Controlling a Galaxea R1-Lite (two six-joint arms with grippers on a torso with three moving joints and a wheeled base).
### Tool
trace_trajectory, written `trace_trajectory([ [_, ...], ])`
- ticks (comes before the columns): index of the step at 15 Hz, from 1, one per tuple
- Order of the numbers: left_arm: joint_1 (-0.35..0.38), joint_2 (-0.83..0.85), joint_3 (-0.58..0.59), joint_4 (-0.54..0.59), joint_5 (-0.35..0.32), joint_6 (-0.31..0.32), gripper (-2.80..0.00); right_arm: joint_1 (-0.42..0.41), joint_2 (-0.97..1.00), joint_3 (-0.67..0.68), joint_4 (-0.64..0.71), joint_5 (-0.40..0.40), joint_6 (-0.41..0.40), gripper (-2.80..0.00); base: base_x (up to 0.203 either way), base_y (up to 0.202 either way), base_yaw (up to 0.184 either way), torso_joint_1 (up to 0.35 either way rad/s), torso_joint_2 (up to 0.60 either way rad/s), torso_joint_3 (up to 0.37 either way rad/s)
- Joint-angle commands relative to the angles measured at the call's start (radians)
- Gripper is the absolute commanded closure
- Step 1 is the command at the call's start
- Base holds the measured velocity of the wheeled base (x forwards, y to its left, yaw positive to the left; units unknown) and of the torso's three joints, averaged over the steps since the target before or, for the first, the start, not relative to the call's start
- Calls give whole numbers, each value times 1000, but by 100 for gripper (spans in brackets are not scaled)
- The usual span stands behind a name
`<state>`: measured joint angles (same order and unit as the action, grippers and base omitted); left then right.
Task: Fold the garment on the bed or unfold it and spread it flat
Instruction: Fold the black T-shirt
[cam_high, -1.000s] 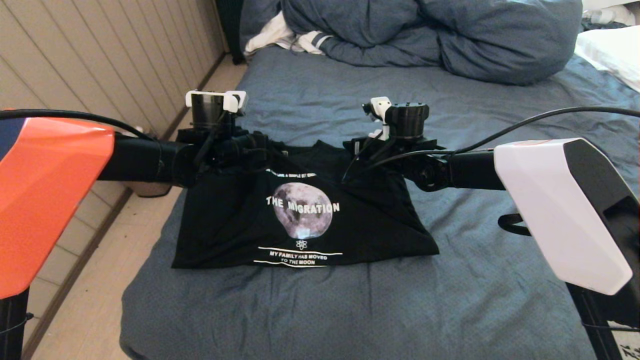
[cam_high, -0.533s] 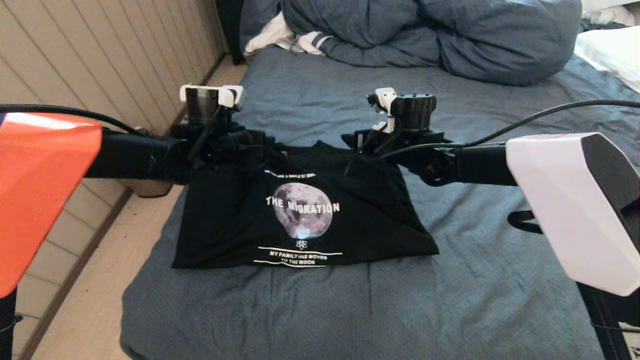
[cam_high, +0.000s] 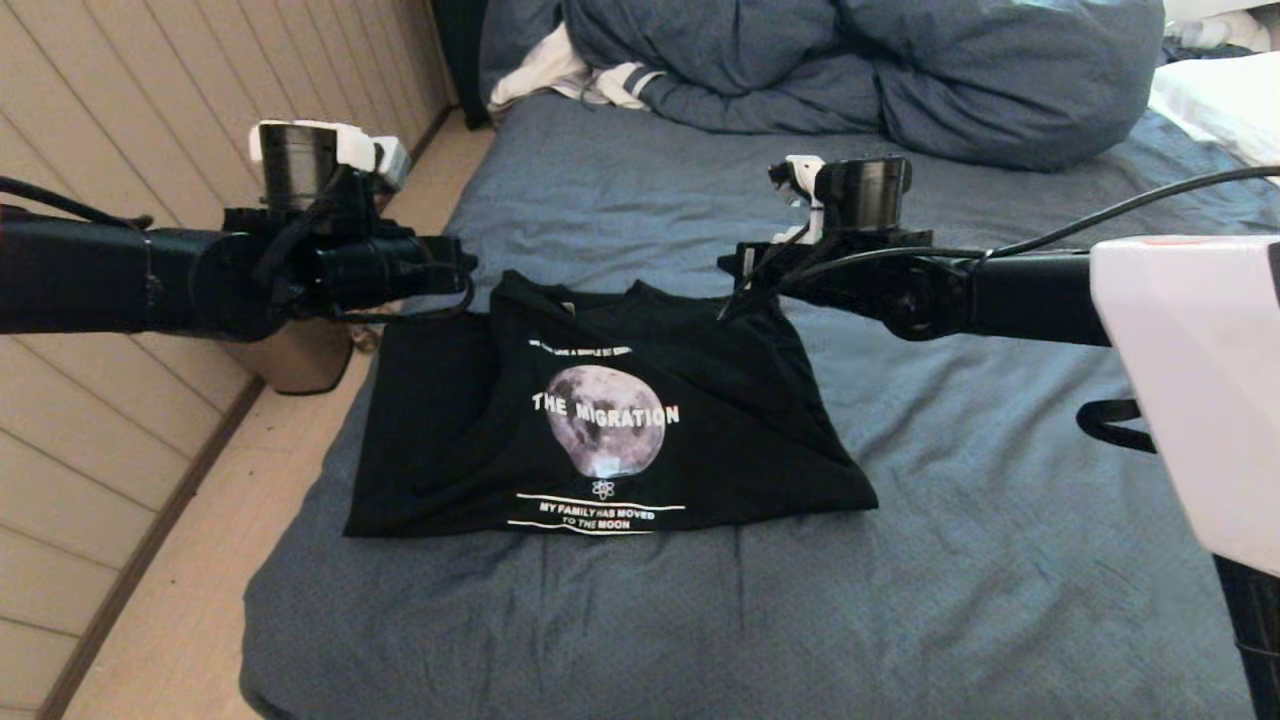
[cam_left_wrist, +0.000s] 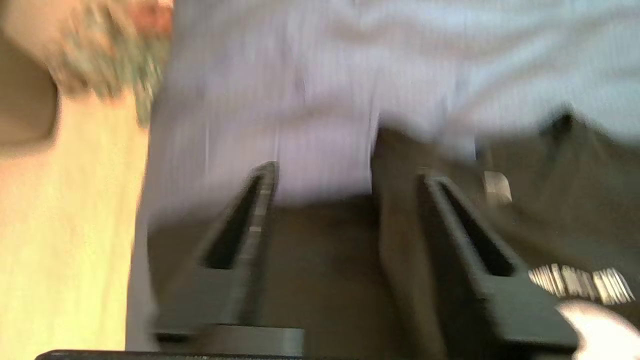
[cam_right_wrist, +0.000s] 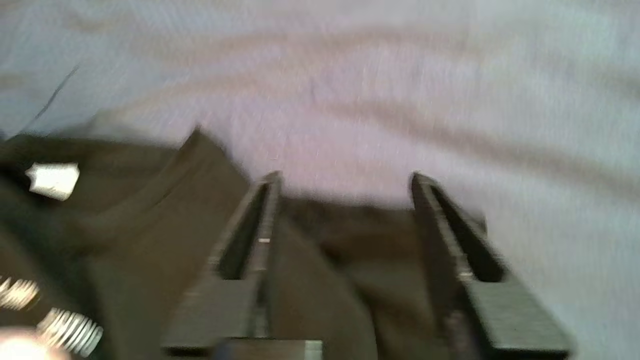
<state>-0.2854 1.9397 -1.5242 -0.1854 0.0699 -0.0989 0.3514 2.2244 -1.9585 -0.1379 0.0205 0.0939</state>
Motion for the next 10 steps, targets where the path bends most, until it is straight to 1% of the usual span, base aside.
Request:
trace_trajectory([
  [1, 20, -115, 105, 9, -20, -32, 0, -13, -63, 1, 145, 11, 58, 0, 0, 0, 0, 0, 0, 0],
  [2, 47, -146, 157, 13, -46, -47, 0, -20, -79, 1, 214, 15, 134, 0, 0, 0, 0, 0, 0, 0],
  [3, 79, -173, 210, 16, -79, -63, 0, -30, -86, 1, 287, 21, 185, 0, 0, 0, 0, 0, 0, 0],
  [4, 108, -193, 261, 17, -111, -83, 0, -42, -88, 3, 350, 31, 211, 0, 0, 0, 0, 0, 0, 0],
  [5, 146, -211, 322, 17, -152, -105, 0, -55, -89, 6, 422, 52, 221, 0, 0, 0, 0, 0, 0, 0],
  [7, 239, -233, 406, 15, -257, -128, 0, -86, -96, 7, 511, 129, 231, 0, 0, 0, 0, 0, 0, 0],
  [8, 271, -238, 431, 14, -310, -136, 0, -92, -103, 7, 532, 147, 231, 0, 0, 0, 0, 0, 0, 0],
  [9, 290, -245, 451, 11, -364, -154, 0, -101, -115, 5, 593, 182, 232, 0, 0, 0, 0, 0, 0, 0],
  [10, 299, -251, 459, 9, -423, -190, 0, -110, -135, 6, 628, 200, 233, -280, 0, 0, 0, 0, 0, 0],
])
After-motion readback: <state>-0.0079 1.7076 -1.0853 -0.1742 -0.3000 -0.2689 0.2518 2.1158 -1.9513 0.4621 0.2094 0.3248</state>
